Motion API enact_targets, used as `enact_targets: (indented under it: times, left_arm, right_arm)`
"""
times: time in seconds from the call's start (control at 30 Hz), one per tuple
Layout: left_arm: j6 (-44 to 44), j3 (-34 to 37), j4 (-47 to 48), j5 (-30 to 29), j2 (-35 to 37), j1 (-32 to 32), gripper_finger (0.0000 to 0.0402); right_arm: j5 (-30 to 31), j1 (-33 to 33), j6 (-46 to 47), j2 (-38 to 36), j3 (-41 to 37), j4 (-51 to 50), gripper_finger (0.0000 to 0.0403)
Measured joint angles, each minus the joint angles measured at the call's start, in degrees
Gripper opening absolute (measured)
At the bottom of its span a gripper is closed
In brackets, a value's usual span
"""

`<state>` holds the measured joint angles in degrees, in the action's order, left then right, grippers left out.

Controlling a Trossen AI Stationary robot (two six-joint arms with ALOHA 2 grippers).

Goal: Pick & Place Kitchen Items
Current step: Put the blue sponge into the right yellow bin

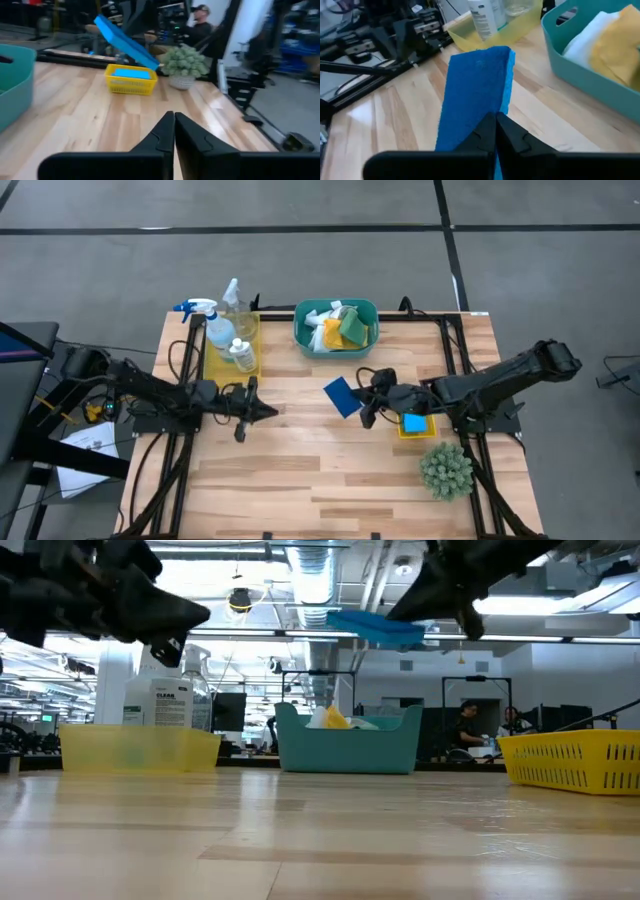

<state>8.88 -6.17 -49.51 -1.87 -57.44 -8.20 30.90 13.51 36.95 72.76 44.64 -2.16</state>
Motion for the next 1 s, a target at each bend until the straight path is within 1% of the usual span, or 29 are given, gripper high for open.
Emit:
enact_targets:
  times: [0.07,0.17,0.2,0.3,0.4,0.53,0.63,0.77,1.0]
  left_arm:
    - [-0.3,1.1,-0.6,4.3,1.5,2.4,0.0004]
    - [-1.7,4.2,-0.9,4.7,5.8,3.8,0.0002]
    - [-2.0,5.6,-1.3,4.0,7.4,3.9,0.0001]
    - [-2.5,5.8,4.6,2.2,13.5,3.4,0.0001]
    - [-3.7,5.8,9.2,0.3,18.1,3.3,0.0001]
    - [-5.5,5.8,14.2,-4.1,24.4,3.4,0.0001]
    - [-5.9,5.8,16.8,-4.3,28.6,3.4,0.0]
    - [-6.0,5.8,22.9,-4.4,34.0,3.4,0.0]
    - [-6.1,5.8,32.5,-8.1,43.8,3.4,0.0]
  right_arm:
    - [1.5,1.6,1.8,-0.9,0.0,-2.5,0.0]
    - [4.1,4.2,4.8,-1.9,0.0,-5.7,0.0]
    - [5.0,5.2,6.0,-2.3,0.0,-7.2,0.0]
    - [8.0,7.9,9.3,-3.3,0.0,-10.0,0.0]
    - [10.5,10.6,12.1,-4.3,0.0,-12.7,0.0]
    - [14.0,14.1,16.9,-5.6,0.0,-17.1,0.0]
    - [14.8,16.3,21.2,-5.8,0.0,-20.1,0.0]
    - [16.1,19.8,28.2,-5.7,0.0,-25.1,0.0]
    - [21.0,27.0,43.0,-5.7,0.0,-34.9,0.0]
